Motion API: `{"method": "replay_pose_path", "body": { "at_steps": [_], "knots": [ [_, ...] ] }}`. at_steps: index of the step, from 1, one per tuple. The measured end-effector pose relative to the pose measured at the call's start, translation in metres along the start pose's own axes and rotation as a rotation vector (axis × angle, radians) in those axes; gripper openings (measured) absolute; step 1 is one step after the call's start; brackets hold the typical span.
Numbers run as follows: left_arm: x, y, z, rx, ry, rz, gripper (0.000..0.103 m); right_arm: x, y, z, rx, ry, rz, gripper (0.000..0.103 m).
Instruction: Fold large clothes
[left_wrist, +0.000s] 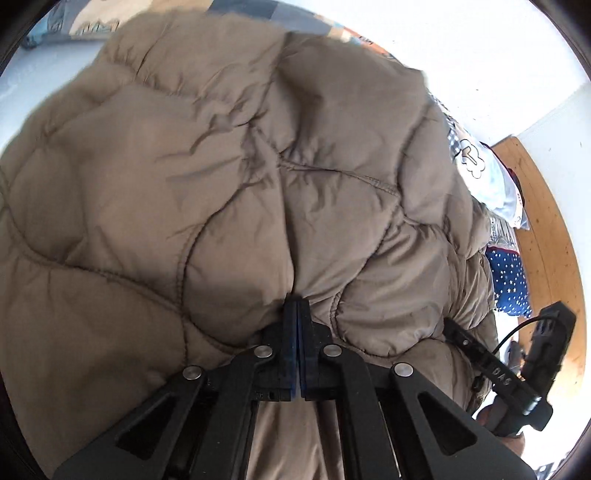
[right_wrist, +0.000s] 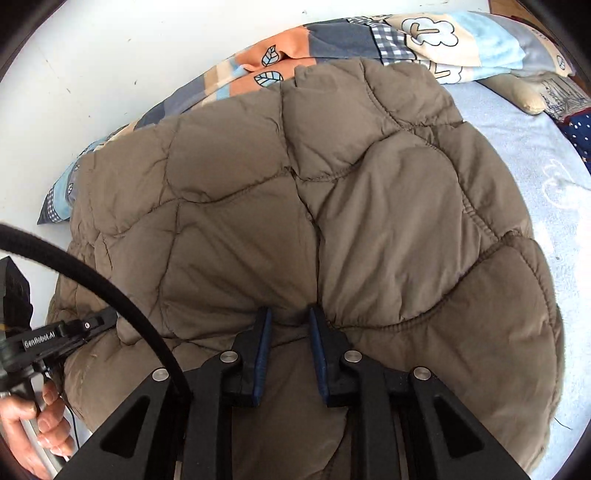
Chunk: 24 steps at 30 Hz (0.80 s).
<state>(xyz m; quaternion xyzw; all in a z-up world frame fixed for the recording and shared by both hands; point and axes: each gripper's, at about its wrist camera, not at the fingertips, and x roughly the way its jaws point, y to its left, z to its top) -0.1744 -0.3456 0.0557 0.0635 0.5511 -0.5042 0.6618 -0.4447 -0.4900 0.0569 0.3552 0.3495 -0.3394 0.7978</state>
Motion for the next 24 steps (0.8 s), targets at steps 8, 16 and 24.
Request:
{"method": "replay_pose_path", "body": {
  "at_steps": [8,16,24],
  "knots": [
    [-0.049,-0.044,-0.007,0.124,-0.152,0.072,0.051,-0.057,0.005,0.014,0.029,-0.099,0.058,0.023],
    [-0.076,-0.029,0.008,0.121,-0.224,0.148,0.054,-0.068,0.035,0.013,-0.072,-0.133,0.058,0.024],
    [-0.048,-0.003,0.008,0.095,-0.152,0.288,0.054,-0.045,0.084,-0.002,-0.241,-0.104,0.067,0.024]
  ]
}}
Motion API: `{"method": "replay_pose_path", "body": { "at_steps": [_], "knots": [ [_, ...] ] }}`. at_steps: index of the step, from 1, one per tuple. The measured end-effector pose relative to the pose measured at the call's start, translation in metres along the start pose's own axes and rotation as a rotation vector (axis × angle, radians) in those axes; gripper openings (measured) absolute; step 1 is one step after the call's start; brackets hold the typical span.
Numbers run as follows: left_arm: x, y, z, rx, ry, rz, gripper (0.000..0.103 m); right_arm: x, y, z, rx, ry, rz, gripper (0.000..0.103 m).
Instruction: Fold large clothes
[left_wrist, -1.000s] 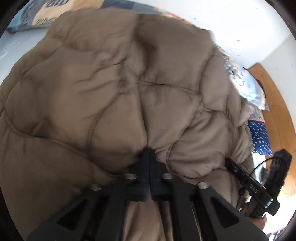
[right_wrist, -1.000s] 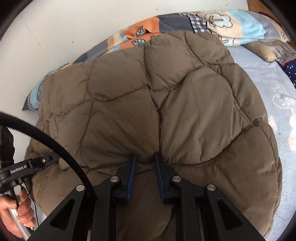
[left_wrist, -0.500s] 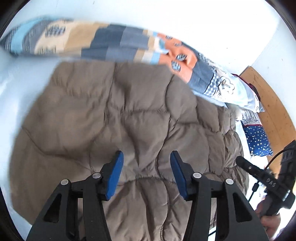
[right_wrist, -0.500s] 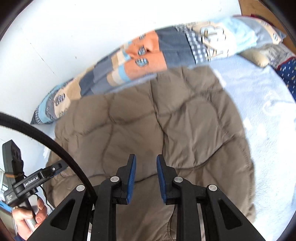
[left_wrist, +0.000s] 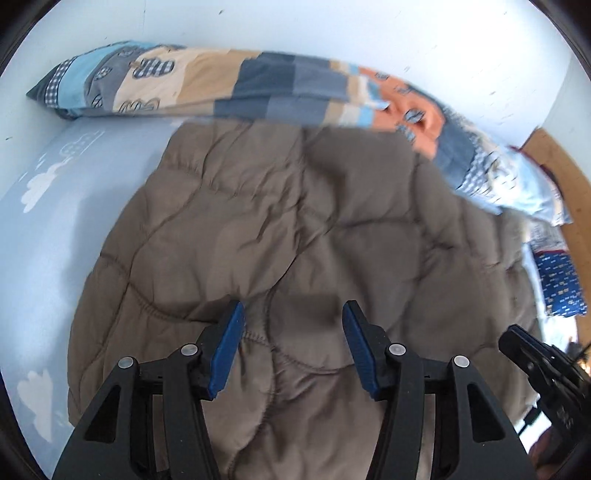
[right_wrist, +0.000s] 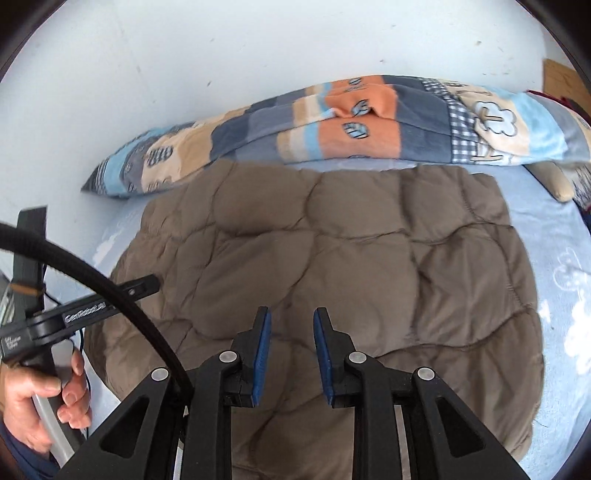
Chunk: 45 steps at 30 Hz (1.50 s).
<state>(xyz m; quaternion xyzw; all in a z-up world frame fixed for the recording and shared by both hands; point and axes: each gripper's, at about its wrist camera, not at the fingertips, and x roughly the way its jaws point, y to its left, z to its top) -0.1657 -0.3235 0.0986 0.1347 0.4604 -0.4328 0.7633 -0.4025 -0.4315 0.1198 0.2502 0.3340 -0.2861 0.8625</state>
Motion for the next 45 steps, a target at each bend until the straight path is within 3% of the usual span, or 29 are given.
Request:
{"method": "replay_pose_path", "body": {
  "at_steps": [4,11,13,16,18,24,32,37,41,45],
  "knots": [
    [0.011,-0.003,-0.004,0.042,0.028,0.05,0.054,0.031,0.004,-0.012,-0.015,0.086,-0.04,0.024],
    [0.007,0.002,-0.003,0.05,0.03,0.036,0.054,0.041,-0.019,-0.01,0.108,0.127,0.045,0.025],
    [-0.002,0.007,0.002,0.025,0.001,0.025,0.054,0.025,-0.025,-0.001,0.118,0.082,0.066,0.025],
    [-0.015,0.028,0.01,-0.032,-0.033,0.054,0.054,-0.01,-0.05,0.01,0.175,-0.022,0.003,0.025],
    [-0.014,0.045,0.012,-0.069,-0.024,0.088,0.054,-0.022,-0.075,0.011,0.228,-0.038,-0.035,0.025],
    [0.012,0.08,0.006,-0.153,0.073,0.083,0.055,-0.001,-0.135,-0.015,0.385,0.082,-0.066,0.025],
    [0.016,0.08,0.008,-0.142,0.086,0.073,0.057,0.022,-0.148,-0.021,0.444,0.14,-0.038,0.025],
    [-0.01,0.093,0.021,-0.172,0.05,-0.006,0.057,-0.008,-0.153,-0.009,0.475,0.047,0.041,0.032],
    [-0.024,0.115,0.024,-0.181,0.039,-0.004,0.057,-0.037,-0.166,-0.007,0.473,-0.014,0.025,0.044],
    [-0.028,0.143,0.02,-0.231,0.056,-0.008,0.057,-0.048,-0.181,-0.011,0.459,-0.003,-0.01,0.047]
  ]
}}
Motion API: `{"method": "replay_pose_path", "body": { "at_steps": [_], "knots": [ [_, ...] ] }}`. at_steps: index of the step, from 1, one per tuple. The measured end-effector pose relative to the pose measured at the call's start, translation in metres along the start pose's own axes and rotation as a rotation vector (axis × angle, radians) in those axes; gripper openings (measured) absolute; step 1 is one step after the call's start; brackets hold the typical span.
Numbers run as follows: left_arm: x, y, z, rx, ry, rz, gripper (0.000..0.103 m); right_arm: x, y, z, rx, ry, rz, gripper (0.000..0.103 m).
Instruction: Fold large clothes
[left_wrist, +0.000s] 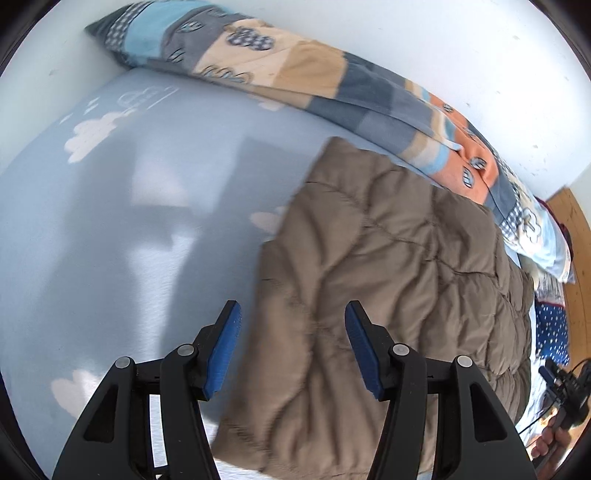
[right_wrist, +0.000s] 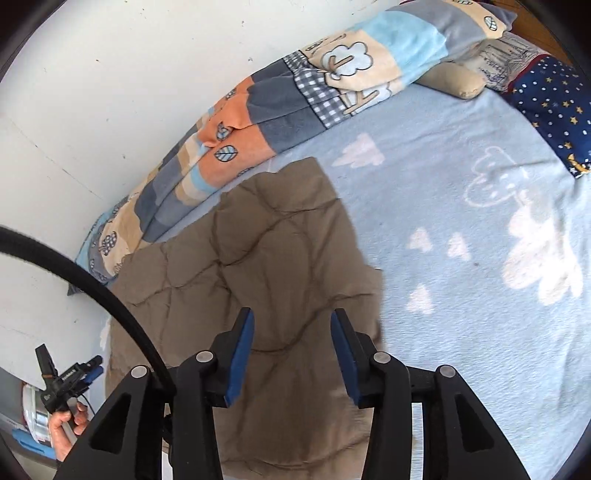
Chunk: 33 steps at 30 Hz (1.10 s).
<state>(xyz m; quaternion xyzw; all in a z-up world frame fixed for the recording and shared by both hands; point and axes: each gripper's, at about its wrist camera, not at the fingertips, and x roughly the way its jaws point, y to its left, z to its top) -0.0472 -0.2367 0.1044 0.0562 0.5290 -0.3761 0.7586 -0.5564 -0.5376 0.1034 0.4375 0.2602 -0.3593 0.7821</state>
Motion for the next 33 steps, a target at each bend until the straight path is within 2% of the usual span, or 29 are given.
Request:
{"method": "replay_pose_path", "body": {
  "at_steps": [6,12,15,18,23,26,28,33],
  "knots": [
    [-0.005,0.025,0.0,-0.072,0.014,-0.023,0.057,-0.014,-0.018,0.0,0.046,-0.004,-0.009,0.047],
    [-0.005,0.015,-0.003,-0.008,0.013,0.011,0.057,-0.022,-0.017,-0.001,0.021,-0.008,-0.017,0.049],
    [-0.016,-0.006,-0.007,0.095,-0.073,0.085,0.057,-0.024,-0.012,-0.001,0.004,-0.008,-0.009,0.049],
    [-0.04,-0.034,-0.01,0.207,-0.218,0.151,0.057,-0.03,0.001,-0.002,-0.032,-0.023,0.011,0.049],
    [-0.077,-0.076,-0.026,0.378,-0.45,0.217,0.057,-0.033,0.028,-0.007,-0.118,-0.032,0.041,0.049],
    [-0.088,-0.091,-0.035,0.455,-0.544,0.263,0.057,-0.032,0.039,-0.011,-0.163,-0.023,0.053,0.049],
    [-0.088,-0.096,-0.037,0.482,-0.563,0.276,0.058,-0.03,0.041,-0.012,-0.168,-0.014,0.063,0.049],
    [-0.073,-0.101,-0.041,0.518,-0.532,0.323,0.058,-0.015,0.035,-0.017,-0.147,0.025,0.038,0.05]
  ]
}}
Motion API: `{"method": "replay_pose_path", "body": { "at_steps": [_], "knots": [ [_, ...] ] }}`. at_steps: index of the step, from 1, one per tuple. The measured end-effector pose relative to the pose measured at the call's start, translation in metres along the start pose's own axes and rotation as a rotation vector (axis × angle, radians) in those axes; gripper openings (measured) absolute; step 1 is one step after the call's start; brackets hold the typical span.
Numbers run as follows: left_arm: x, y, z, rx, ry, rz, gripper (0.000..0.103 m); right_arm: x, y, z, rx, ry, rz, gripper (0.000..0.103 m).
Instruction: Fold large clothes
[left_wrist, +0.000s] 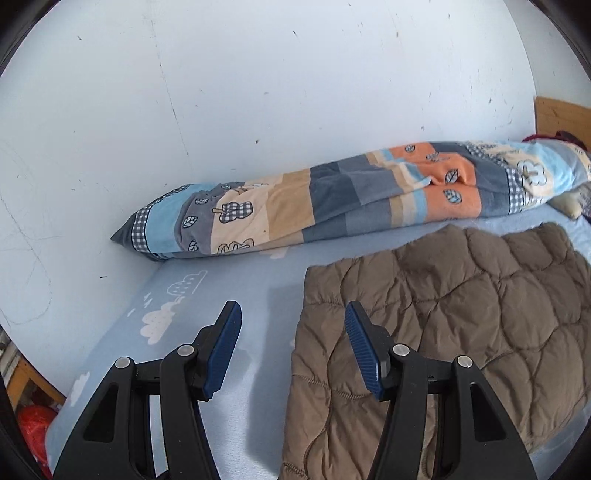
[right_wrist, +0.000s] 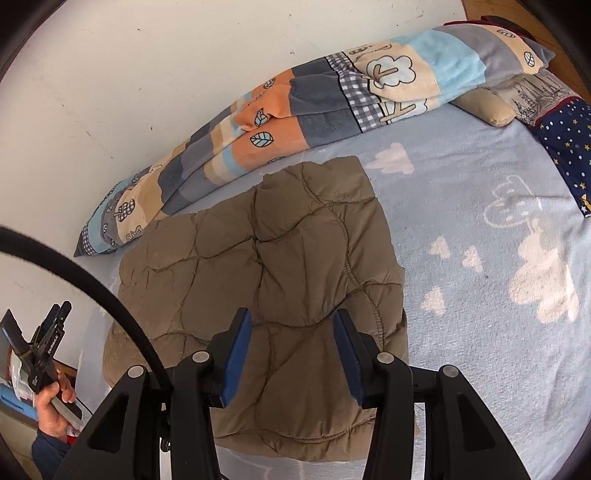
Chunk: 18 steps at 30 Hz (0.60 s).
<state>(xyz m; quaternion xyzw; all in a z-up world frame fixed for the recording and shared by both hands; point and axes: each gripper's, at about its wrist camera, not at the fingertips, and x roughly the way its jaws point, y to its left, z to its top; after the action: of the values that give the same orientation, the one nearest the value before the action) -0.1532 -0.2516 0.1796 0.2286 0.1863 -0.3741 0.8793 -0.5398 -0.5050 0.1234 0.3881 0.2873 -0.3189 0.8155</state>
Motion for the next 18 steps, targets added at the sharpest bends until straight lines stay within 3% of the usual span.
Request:
{"method": "replay_pose_path", "body": {
  "at_steps": [13,18],
  "knots": [
    [0.008,-0.01,-0.008,0.066,0.016,0.035,0.058,0.046,-0.006,-0.011,0.019,0.112,-0.03,0.05],
    [0.021,0.001,-0.011,0.017,0.089,-0.015,0.058,0.042,-0.004,-0.009,0.009,0.103,-0.013,0.05]
  ]
}}
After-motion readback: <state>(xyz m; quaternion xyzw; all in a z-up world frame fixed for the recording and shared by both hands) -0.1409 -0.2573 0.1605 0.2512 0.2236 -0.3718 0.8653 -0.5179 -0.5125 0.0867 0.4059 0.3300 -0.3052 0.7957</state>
